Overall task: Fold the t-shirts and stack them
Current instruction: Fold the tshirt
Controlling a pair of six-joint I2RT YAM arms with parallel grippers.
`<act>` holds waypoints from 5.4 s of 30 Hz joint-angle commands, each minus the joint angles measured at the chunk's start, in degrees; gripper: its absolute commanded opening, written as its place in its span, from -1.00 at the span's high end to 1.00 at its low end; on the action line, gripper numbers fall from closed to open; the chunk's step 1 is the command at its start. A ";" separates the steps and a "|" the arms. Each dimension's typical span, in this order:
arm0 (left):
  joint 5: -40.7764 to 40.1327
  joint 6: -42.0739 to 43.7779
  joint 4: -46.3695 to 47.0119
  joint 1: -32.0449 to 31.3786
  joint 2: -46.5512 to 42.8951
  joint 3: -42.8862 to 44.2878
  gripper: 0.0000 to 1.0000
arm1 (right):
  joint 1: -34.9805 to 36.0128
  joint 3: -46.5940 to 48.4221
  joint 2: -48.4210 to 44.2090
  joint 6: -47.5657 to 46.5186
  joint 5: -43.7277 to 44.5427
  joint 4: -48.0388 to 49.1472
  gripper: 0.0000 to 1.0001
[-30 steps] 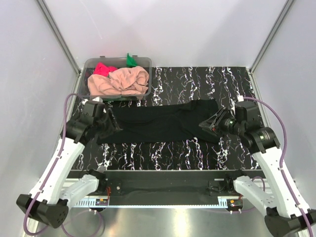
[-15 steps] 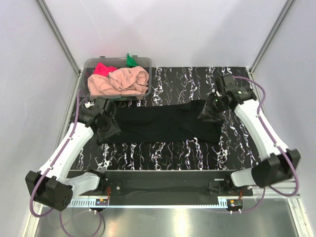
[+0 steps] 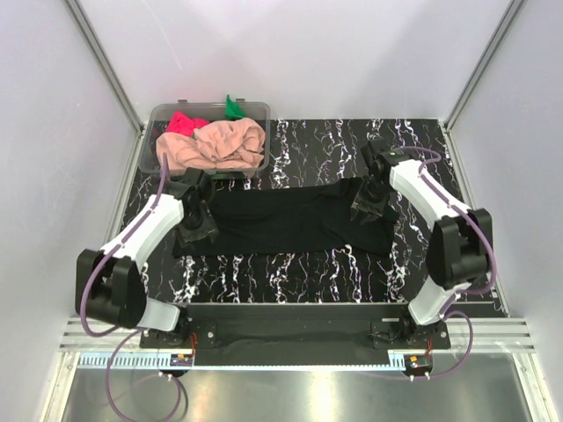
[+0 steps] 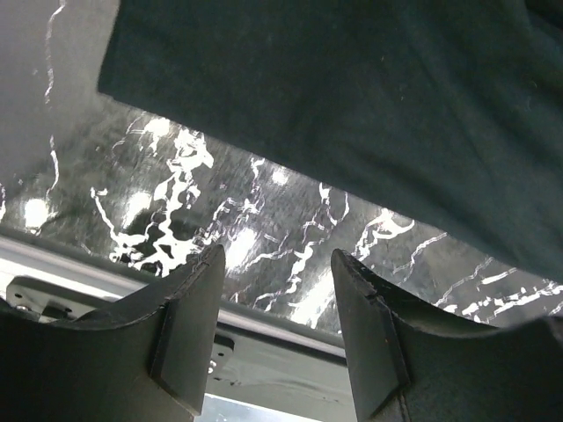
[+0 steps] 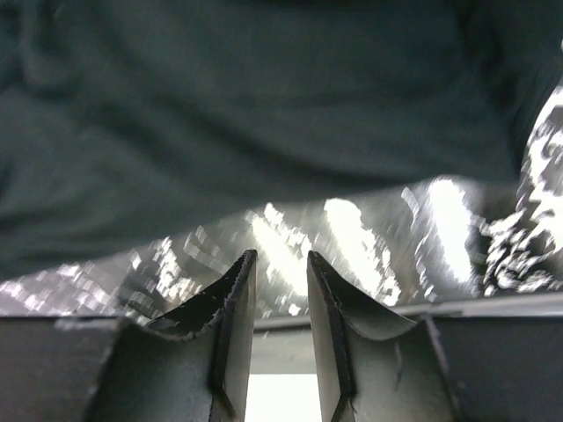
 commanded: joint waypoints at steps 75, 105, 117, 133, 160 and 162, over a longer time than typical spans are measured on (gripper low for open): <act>0.71 6.28 5.93 7.30 18.56 -0.02 1.00 | -6.12 12.03 27.87 -4.86 12.93 -0.82 1.00; 2.30 8.65 4.44 3.26 9.24 -5.57 1.00 | -9.55 45.07 45.71 -7.84 5.11 -12.06 1.00; 1.51 7.51 3.82 -4.48 8.81 -3.72 1.00 | -10.61 62.65 55.39 -10.04 5.55 -17.51 1.00; -3.51 9.71 0.74 -0.97 16.08 9.64 1.00 | -10.52 52.11 43.88 -10.04 2.12 -12.15 1.00; 4.58 5.23 8.74 -5.36 28.31 2.35 1.00 | -10.52 53.34 44.48 -11.54 -0.78 -13.12 1.00; 4.93 4.96 9.44 -5.62 28.31 1.74 1.00 | -10.52 53.43 45.54 -11.63 -0.78 -12.77 1.00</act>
